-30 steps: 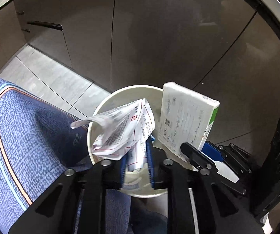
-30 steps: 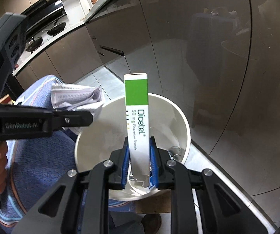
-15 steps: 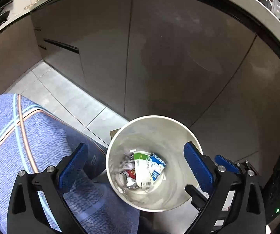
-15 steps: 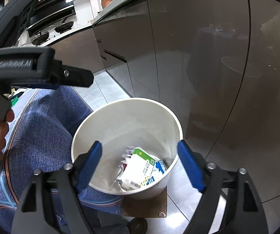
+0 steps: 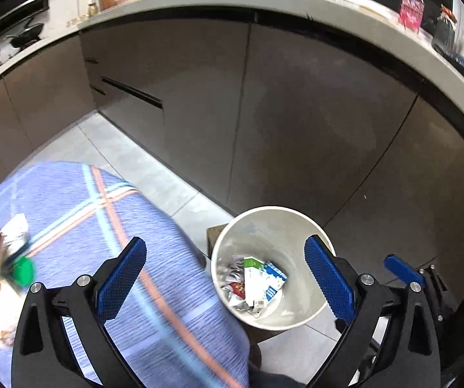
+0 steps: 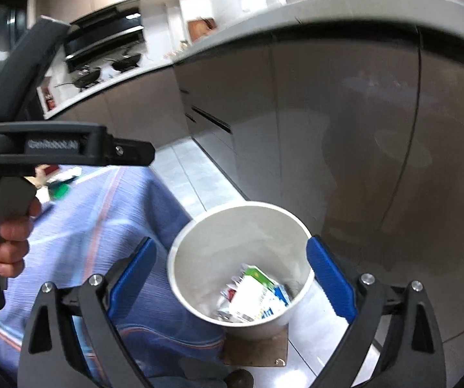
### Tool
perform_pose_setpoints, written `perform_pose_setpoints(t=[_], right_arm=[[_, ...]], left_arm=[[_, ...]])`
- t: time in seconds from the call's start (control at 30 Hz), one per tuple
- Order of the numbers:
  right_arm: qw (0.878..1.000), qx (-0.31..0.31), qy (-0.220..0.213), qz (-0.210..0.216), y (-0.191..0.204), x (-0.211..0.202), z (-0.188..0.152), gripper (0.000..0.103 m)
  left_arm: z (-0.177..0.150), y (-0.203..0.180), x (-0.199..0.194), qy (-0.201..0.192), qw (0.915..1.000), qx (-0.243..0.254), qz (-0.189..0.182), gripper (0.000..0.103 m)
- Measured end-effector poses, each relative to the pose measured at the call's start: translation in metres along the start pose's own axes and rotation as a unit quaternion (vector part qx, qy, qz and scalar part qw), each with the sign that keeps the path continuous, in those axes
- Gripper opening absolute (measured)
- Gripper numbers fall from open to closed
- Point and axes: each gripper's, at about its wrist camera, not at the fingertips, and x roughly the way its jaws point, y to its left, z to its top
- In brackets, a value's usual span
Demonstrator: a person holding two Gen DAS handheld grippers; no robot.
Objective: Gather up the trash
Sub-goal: 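Move both grippers back over the table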
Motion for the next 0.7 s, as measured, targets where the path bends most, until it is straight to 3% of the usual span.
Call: perform_pose_setpoints(t=[0.4,0.7], right_arm=[[0.994,-0.081,-0.029,0.072,0.097,-0.047,0.031,0.094],[0.983,-0.122,-0.004,0.136,0.176,-0.035,0.04,0.091]], left_arm=[[-0.051,0.094,-0.127,-0.067,0.9914,-0.086,0.073,0.095],[-0.11,0.216,-0.183,-0.071,0.9718,-0.18,0.134,0.095]])
